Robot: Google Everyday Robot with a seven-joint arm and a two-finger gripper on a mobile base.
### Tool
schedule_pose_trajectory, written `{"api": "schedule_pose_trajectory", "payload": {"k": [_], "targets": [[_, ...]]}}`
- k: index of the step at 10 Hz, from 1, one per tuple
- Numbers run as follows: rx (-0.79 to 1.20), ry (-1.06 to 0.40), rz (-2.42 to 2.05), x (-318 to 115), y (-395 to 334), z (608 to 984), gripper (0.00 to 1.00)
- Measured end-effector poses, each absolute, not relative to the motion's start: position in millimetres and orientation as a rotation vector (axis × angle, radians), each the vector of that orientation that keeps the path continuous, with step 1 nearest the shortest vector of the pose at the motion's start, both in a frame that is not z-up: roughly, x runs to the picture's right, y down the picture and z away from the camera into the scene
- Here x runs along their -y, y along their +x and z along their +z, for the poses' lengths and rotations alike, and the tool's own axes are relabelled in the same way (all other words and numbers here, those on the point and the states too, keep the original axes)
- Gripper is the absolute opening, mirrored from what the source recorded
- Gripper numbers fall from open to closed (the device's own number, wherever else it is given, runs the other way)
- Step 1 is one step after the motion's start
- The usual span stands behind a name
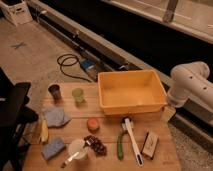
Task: Wipe table surface with sponge
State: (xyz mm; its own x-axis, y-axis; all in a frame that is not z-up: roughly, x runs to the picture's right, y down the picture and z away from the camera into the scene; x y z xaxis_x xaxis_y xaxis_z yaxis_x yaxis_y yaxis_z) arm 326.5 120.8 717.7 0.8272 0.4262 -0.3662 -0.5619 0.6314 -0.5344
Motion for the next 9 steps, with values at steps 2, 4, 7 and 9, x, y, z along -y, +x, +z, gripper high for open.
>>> {"api": "schedule_pose_trajectory", "payload": {"k": [2,4,7,9], "targets": [[-0.213,-0.682,0.57,-121,327,718,0.74],[-0.213,-0.682,0.57,-121,326,718,0.74],[-0.177,-0.612,0.578,-101,317,718,0.74],[-0.126,-0.553,0.559,-73,285,719,0.74]]}}
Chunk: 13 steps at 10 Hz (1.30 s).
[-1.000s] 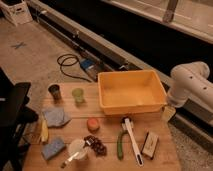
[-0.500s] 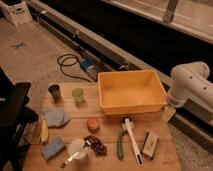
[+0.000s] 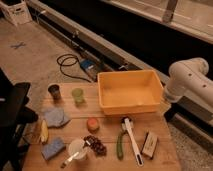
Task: Wipe table surface with sponge
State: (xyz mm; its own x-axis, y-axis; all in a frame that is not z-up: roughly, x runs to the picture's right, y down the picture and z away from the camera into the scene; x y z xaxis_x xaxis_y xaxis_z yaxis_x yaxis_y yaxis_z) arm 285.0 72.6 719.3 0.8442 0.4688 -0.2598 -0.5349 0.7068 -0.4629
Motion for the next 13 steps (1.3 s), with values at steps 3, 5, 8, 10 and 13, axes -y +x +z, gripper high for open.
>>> {"api": "schedule_pose_trajectory", "payload": {"k": [3,5,8,10,13], "targets": [[-0.04,-0.505,0.472,-56,214,707,0.74],[0.025,-0.493,0.39,-54,162,697,0.74],[0.121,-0.498,0.237,-71,89,676,0.74],[0.129,-0.497,0.216,-74,83,674,0.74],[0.13,-0.497,0.212,-73,81,674,0.74]]}}
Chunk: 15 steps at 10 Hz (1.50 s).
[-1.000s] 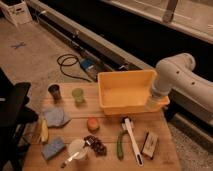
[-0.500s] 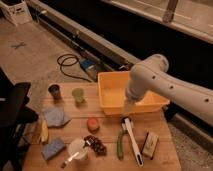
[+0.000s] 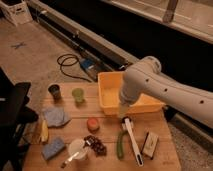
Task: Wipe table surface with sponge
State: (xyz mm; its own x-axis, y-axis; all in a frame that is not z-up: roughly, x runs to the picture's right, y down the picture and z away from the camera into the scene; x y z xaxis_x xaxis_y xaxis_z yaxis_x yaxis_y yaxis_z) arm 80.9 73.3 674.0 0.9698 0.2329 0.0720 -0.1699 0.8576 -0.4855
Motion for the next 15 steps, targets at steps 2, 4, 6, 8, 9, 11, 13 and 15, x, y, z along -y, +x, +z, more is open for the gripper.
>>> {"api": "schedule_pose_trajectory", "payload": {"k": [2,4,6,8,9,11,13,15], "targets": [[0.094,-0.491,0.221,-76,84,678,0.74],[0.083,-0.472,0.21,-67,75,686,0.74],[0.104,-0.464,0.156,-50,42,698,0.74],[0.13,-0.468,0.103,-40,7,707,0.74],[0.152,-0.473,0.067,-35,-16,712,0.74],[0.193,-0.485,0.007,-32,-54,718,0.74],[0.24,-0.513,-0.079,-37,-99,725,0.74],[0.279,-0.558,-0.193,-55,-144,729,0.74]]}}
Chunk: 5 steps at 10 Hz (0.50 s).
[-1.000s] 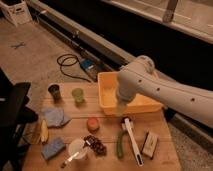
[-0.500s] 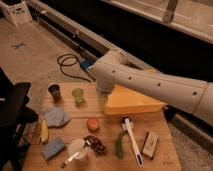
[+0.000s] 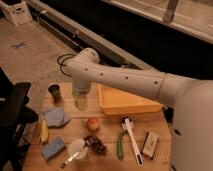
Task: Wipe table surface with sponge
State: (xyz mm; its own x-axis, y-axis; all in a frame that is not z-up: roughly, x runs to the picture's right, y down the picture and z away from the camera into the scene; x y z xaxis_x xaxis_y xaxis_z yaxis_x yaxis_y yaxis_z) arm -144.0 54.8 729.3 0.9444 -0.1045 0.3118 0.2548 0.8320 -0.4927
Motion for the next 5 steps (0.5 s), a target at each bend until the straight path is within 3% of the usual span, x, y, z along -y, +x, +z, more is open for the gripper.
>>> {"api": "schedule_pose_trajectory", "payload": {"k": [5], "targets": [[0.284,-0.565,-0.217,-58.3,-150.5,729.4,0.74]]}}
